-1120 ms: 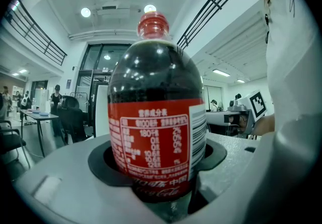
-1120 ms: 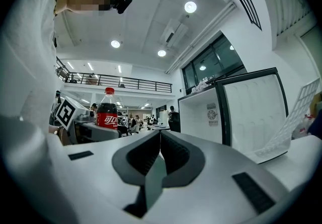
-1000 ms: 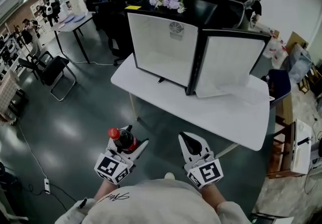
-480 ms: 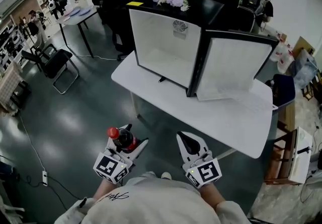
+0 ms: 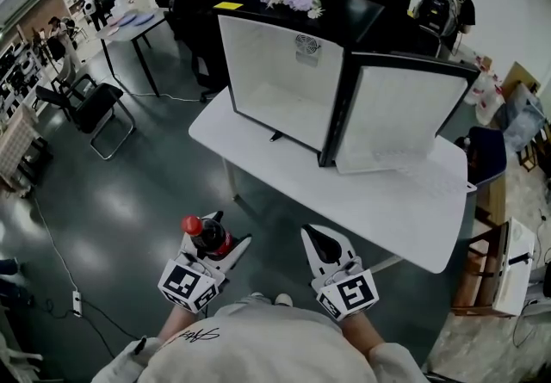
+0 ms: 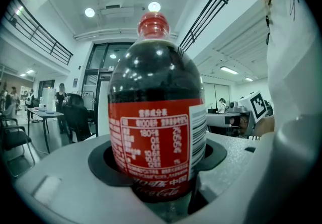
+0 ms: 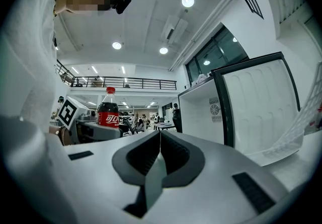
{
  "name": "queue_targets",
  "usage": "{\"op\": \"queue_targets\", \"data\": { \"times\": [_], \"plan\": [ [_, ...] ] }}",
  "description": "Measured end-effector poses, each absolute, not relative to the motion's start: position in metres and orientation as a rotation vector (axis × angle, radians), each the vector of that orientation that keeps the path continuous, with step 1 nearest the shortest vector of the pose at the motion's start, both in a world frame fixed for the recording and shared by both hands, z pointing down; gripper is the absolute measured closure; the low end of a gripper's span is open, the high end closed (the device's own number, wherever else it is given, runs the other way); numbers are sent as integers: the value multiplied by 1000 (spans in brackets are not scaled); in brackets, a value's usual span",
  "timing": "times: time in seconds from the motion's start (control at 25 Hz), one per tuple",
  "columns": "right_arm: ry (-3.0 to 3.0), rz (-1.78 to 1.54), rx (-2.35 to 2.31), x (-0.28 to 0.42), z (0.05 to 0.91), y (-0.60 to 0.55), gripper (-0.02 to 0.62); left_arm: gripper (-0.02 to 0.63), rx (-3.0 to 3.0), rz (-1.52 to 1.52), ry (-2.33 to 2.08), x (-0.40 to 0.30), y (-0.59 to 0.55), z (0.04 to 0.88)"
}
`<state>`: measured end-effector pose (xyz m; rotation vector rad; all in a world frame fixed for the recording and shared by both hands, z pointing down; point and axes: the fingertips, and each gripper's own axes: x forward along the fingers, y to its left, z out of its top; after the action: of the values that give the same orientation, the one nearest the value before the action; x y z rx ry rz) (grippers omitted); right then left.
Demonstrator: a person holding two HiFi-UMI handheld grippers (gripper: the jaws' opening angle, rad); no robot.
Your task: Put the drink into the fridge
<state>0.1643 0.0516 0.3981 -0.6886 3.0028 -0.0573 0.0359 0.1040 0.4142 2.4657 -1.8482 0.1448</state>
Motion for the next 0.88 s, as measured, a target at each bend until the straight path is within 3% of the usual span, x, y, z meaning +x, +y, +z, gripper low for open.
{"op": "queue_targets", "data": {
  "times": [0.88],
  "plan": [
    [3013, -88, -634, 168, 406, 39, 583, 288, 2425, 165, -1886, 44, 101, 420]
  ]
}}
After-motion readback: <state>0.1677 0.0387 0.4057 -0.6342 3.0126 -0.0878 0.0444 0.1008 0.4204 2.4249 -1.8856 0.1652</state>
